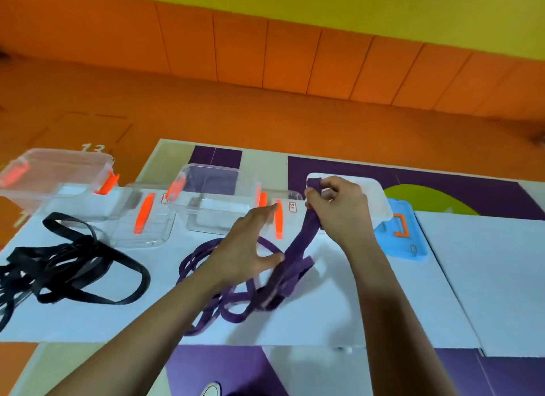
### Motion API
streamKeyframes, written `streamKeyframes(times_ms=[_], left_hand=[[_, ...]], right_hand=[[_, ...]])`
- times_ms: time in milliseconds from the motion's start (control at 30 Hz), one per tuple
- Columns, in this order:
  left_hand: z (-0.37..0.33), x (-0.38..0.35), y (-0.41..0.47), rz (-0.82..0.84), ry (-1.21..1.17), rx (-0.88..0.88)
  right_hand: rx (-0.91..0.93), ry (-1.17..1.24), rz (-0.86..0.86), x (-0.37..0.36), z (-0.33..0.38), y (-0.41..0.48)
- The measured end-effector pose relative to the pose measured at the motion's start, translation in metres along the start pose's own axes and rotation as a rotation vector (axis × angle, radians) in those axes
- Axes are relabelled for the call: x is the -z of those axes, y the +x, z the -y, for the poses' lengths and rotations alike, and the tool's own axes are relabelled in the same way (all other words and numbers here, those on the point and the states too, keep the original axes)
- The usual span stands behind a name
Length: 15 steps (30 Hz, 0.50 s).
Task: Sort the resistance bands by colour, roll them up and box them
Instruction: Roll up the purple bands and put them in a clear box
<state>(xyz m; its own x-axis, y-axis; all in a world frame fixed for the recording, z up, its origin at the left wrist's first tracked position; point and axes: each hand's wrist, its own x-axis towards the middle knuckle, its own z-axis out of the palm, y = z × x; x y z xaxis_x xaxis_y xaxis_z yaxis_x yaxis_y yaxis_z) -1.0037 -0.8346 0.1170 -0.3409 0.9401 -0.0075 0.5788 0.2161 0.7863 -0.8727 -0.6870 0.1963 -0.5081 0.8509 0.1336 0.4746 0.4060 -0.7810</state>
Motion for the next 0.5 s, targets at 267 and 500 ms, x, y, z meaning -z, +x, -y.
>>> streamKeyframes(times_ms=[267,500], left_hand=[[-0.056,0.020,0.012,-0.057,-0.337,-0.124],[-0.082,0.065,0.024,-0.115,-0.252,-0.209]], right_hand=[[-0.101,0.005,0.044,0.017,0.030,0.024],[0.026,0.233,0.025,0.006,0.021,0.029]])
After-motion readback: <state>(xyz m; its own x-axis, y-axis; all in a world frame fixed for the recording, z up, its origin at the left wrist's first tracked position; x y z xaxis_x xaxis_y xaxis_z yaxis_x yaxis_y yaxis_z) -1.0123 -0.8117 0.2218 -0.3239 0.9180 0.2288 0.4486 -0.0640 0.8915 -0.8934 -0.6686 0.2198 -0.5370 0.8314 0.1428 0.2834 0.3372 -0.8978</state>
